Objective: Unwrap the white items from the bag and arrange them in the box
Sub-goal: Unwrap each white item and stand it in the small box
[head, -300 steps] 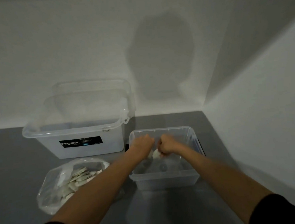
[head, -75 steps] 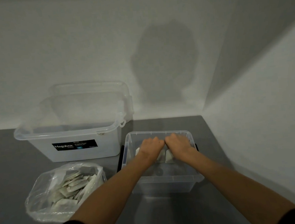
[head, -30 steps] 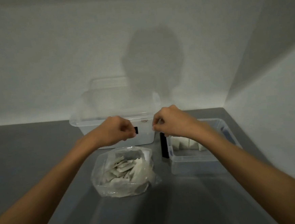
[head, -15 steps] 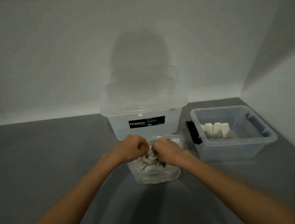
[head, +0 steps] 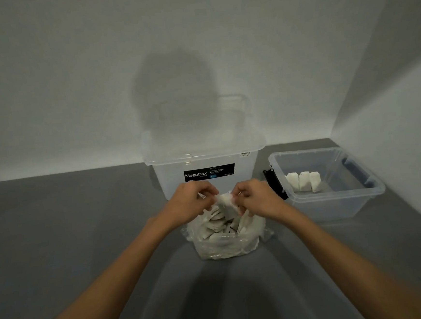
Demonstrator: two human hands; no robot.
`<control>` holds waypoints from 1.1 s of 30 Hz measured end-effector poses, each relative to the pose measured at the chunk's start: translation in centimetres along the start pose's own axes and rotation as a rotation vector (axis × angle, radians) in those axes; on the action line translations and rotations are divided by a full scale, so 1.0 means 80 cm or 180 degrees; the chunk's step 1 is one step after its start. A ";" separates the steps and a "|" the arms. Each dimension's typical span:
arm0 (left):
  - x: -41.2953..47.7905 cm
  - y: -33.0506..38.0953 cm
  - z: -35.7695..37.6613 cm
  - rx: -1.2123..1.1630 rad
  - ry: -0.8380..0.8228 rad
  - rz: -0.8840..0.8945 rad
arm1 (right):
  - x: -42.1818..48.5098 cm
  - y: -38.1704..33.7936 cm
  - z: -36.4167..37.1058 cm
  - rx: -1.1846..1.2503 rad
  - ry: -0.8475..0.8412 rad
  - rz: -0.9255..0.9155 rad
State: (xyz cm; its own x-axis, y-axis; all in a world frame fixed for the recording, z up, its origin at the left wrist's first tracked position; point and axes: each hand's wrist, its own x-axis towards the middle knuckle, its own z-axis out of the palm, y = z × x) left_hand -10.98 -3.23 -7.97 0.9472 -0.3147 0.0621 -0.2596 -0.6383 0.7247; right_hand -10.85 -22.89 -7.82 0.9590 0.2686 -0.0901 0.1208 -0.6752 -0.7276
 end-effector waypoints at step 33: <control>-0.010 -0.014 -0.033 0.0045 0.0338 -0.0262 | 0.005 -0.007 0.015 -0.0671 -0.0184 -0.0003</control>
State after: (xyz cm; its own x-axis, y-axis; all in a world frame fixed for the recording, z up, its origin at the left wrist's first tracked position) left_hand -10.98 -0.37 -7.03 0.9798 -0.1850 0.0757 -0.1820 -0.6689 0.7207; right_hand -10.87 -21.62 -8.26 0.9434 0.3041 -0.1326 0.1784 -0.8021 -0.5700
